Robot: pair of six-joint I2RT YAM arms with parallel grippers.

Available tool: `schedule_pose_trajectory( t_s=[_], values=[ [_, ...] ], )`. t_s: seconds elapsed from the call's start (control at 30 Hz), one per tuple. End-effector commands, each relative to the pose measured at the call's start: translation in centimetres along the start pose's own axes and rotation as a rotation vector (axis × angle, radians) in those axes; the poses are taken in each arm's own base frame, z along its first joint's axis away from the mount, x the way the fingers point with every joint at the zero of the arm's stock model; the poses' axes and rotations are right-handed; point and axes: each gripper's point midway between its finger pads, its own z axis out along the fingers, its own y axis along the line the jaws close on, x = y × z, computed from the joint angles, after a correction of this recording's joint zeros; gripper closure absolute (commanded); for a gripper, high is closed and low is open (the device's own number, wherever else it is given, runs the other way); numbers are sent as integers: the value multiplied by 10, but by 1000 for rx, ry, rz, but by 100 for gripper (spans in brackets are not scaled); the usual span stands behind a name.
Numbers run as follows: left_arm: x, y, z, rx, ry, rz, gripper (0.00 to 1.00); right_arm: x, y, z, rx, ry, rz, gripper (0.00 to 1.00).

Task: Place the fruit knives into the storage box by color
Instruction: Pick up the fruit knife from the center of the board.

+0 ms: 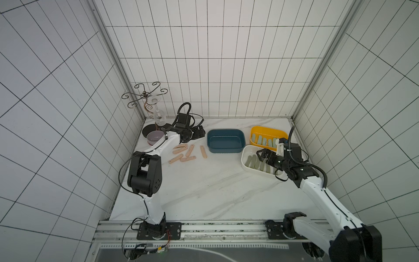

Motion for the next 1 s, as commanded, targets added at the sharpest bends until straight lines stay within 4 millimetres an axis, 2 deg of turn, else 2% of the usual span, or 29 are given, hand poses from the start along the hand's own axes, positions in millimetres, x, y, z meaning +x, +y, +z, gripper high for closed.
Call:
schedule_pose_trajectory(
  t_s=[0.0,0.13,0.3,0.43,0.6,0.7,0.83,0.97],
  values=[
    [28,25,-8,-192,-10,60,3,8,6,5,-71,6,-18,0],
    [55,30,-12,-307,-12,115,3,12,9,5,-109,-6,-6,0],
    [78,38,-1,-354,15,102,5,18,8,5,-130,-11,9,0],
    [84,30,12,-348,21,117,12,19,9,3,-135,-11,4,0],
    [90,19,34,-347,36,139,26,11,13,-4,-129,-33,-9,0],
    [95,15,47,-344,36,146,28,4,15,-9,-119,-45,-23,0],
    [97,10,59,-337,33,157,29,-12,25,-25,-115,-78,-48,0],
    [95,10,67,-348,30,161,29,-38,52,-59,-175,-166,-62,0]
  ],
)
